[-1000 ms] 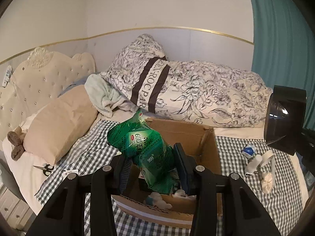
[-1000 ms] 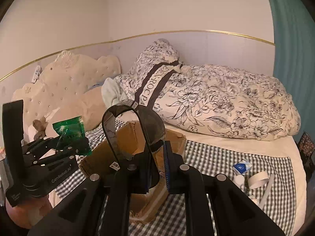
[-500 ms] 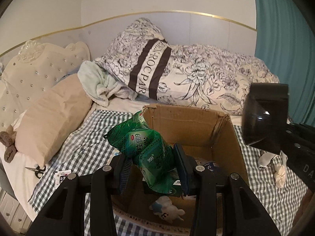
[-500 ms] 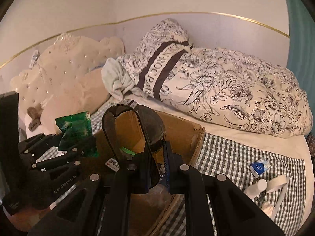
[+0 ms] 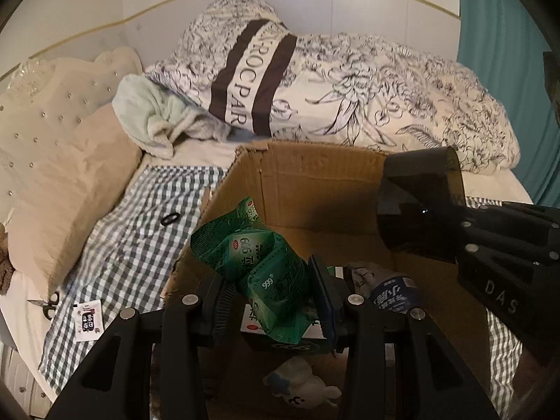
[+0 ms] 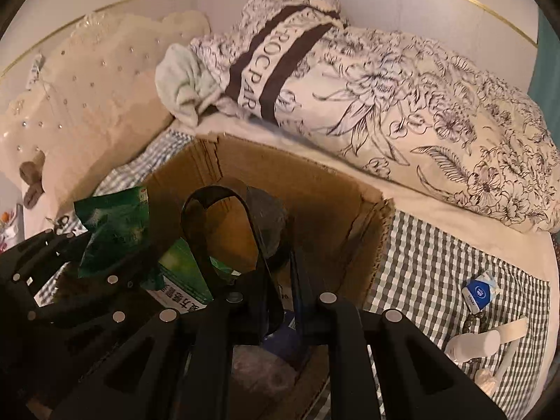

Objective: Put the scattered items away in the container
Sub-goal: 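Lower both grippers into the box and open them to release the items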

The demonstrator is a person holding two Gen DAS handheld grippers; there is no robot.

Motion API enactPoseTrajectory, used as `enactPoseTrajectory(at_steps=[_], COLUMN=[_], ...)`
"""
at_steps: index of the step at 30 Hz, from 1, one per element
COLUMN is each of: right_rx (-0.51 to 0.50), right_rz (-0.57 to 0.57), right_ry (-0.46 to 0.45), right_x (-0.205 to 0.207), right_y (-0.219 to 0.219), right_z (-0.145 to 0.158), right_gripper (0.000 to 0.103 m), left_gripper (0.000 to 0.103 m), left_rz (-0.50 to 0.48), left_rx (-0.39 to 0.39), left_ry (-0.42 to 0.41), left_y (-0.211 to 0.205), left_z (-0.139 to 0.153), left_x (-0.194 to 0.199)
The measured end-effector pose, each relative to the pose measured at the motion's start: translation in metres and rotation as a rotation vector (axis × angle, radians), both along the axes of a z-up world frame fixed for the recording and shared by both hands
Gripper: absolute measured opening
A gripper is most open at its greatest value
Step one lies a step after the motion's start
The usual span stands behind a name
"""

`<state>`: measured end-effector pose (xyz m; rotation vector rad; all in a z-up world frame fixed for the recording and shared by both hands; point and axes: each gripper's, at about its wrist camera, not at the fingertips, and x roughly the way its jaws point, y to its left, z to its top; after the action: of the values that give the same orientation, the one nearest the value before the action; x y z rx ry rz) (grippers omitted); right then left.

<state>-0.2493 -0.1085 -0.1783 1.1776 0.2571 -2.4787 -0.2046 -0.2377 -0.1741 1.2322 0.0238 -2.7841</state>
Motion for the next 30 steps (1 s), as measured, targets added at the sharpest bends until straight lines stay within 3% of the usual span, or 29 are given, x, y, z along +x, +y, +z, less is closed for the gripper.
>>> enactPoseTrajectory(at_steps=[10,13,15,20,25,30], right_rx=[0.031,0.039,0.042,0.017,-0.019,-0.056], right_rz=[-0.009,-0.012,-0.013,-0.04,-0.063,-0.092], right_ry=[-0.051,-0.043,-0.029,0.015,0.061,0.123], right_x=[-0.012,-0.01,-0.005,0.006,0.022,0.045], right_y=[-0.003,-0.004,-0.003,0.009,0.024,0.04], right_z=[-0.014,-0.011,-0.006,0.015,0.041,0.069], right_gripper=[0.012,0.032,0.045,0.046,0.059,0.072], left_gripper=[0.043,0.045,0.052,0.052,0.057,0.07], left_rz=[-0.01,-0.008,-0.003,0.001,0.002,0.001], left_rx=[0.003,0.0,-0.005,-0.011,-0.012,-0.021], left_ry=[-0.051,-0.043,-0.035,-0.001,0.034,0.086], left_y=[0.0,0.001,0.002,0.006,0.013,0.022], left_z=[-0.012,-0.006,-0.001,0.018,0.04,0.064], left_x=[-0.01,-0.009,-0.008,0.002,0.015,0.034])
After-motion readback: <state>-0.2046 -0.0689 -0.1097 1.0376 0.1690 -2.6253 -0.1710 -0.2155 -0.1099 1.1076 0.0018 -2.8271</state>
